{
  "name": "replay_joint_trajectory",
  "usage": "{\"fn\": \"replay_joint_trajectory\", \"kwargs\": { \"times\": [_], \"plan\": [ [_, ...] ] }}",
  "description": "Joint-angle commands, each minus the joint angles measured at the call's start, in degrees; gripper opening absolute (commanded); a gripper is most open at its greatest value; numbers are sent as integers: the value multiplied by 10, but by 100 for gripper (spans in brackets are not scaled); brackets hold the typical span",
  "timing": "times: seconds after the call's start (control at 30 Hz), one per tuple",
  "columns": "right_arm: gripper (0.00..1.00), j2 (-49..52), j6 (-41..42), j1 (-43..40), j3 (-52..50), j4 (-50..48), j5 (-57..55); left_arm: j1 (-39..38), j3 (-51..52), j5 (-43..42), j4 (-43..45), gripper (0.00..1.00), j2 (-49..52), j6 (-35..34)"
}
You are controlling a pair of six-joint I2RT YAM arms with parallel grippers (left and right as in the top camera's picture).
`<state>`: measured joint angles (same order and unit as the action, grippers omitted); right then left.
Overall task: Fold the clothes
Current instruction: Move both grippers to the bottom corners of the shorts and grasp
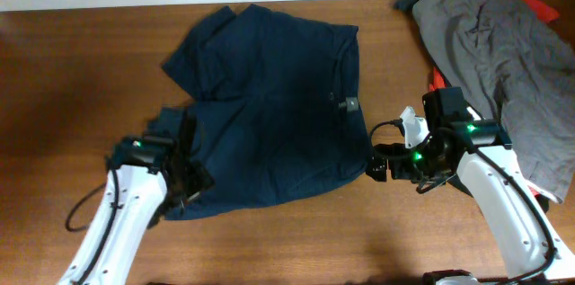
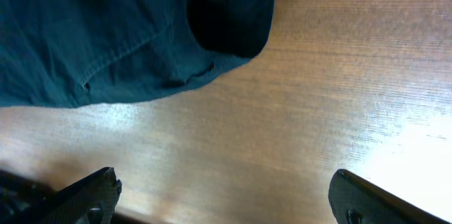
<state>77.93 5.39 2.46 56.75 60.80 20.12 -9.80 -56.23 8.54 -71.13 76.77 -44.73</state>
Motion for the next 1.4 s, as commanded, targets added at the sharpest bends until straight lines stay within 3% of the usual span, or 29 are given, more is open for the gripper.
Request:
{"fn": "replay_joint_trajectory", "kwargs": {
  "times": [0.0, 0.13, 0.23, 0.3, 0.4, 0.53, 0.63, 0.77, 0.93, 1.03, 1.07, 1.17, 1.37],
  "plan": [
    [99, -6, 0, 2, -6, -9, 9, 17, 77, 1, 42, 96, -5, -11],
    [99, -6, 0, 2, -7, -14, 9, 50, 130, 18, 103, 96, -5, 12],
    [99, -6, 0, 2, -12, -25, 9, 72, 155, 11, 188, 93, -5, 105],
    [99, -6, 0, 2, -19, -32, 9, 85, 168, 3, 218, 84, -4, 147],
    [99, -6, 0, 2, -22, -32, 9, 99, 178, 5, 228, 79, 3, 149],
    [99, -6, 0, 2, -22, -33, 7, 105, 186, 1, 238, 58, 22, 149],
    [99, -6, 0, 2, -22, -33, 7, 105, 187, -13, 249, 48, 34, 149],
    [99, -6, 0, 2, -22, -39, 7, 98, 189, -30, 283, 47, 80, 198],
    [99, -6, 0, 2, -22, -38, 7, 98, 189, -32, 304, 45, 156, 200],
    [99, -6, 0, 2, -22, -38, 7, 99, 183, -32, 299, 1, 173, 200],
    [99, -6, 0, 2, -22, -38, 7, 99, 175, -32, 290, 1, 173, 200],
    [88, -6, 0, 2, -22, -47, 7, 99, 155, -34, 255, 1, 172, 200],
    [88, 26, 0, 2, -22, -76, 19, 99, 145, -54, 245, 1, 172, 200]
  ]
}}
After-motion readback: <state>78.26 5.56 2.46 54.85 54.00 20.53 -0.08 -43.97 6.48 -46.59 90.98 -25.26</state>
